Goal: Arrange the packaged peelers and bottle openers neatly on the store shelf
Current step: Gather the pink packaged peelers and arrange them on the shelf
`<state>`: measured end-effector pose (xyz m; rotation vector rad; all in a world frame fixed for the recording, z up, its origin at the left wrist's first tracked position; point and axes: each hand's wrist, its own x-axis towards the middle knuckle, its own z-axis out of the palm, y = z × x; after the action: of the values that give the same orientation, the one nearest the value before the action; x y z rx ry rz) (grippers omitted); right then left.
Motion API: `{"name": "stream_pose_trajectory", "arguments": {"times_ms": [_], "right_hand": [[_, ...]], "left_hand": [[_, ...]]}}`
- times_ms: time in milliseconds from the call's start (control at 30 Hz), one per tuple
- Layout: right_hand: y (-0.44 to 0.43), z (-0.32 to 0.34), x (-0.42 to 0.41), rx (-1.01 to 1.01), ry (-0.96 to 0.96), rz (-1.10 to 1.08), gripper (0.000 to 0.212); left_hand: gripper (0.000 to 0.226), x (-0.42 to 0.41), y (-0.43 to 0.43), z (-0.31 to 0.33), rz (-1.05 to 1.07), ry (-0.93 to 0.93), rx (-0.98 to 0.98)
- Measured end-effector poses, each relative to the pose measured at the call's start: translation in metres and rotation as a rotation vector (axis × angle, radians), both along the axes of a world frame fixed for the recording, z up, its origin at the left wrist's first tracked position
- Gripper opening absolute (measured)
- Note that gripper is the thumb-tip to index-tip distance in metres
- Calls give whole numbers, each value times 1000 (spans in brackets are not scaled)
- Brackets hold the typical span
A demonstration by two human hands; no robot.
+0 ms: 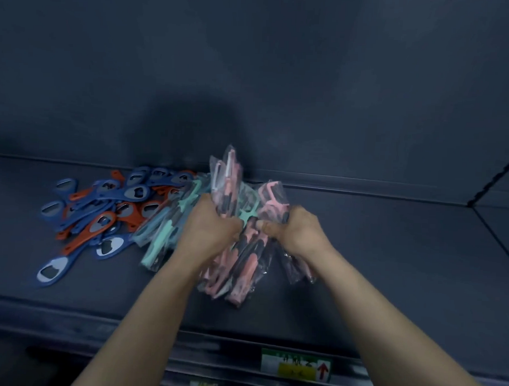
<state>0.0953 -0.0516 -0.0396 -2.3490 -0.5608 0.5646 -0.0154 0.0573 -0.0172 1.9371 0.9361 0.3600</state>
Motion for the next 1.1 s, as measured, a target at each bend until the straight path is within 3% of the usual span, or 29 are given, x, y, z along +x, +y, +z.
{"name": "stream_pose_trajectory", "arguments": {"times_ms": [67, 167, 267, 433, 500, 567, 667, 767, 933, 1100], "right_hand": [[9, -1, -11, -101, -11, 16, 79], [18, -1, -17, -204, -47, 28, 79], [16, 2, -13, -220, -59, 4, 66], [6, 3, -5, -214, -84, -133, 53], [-2, 2, -2, -183, -37, -186, 37], [-12, 3, -1, -130, 13, -237, 14], [-30, 2, -2, -16, 63, -344, 7], [-47, -2, -2, 100, 119, -455, 9], [-76, -8, 1, 158, 106, -515, 22], [-105, -15, 13, 207, 78, -510, 23]], "left_hand": [[18, -6, 4, 1, 15, -12, -3], [16, -13, 4, 0, -16, -9, -41], [25, -14, 5, -4, -51, 46, -55], [28, -7, -12, -15, -237, 209, 178], [24, -3, -17, -19, -271, 228, 242], [19, 1, -19, -22, -281, 215, 205], [17, 7, -24, -25, -311, 166, 67], [29, 14, -34, -28, -350, 121, -37], [70, 26, -61, -31, -396, 158, 19], [74, 37, -87, -29, -463, 288, 207]]}}
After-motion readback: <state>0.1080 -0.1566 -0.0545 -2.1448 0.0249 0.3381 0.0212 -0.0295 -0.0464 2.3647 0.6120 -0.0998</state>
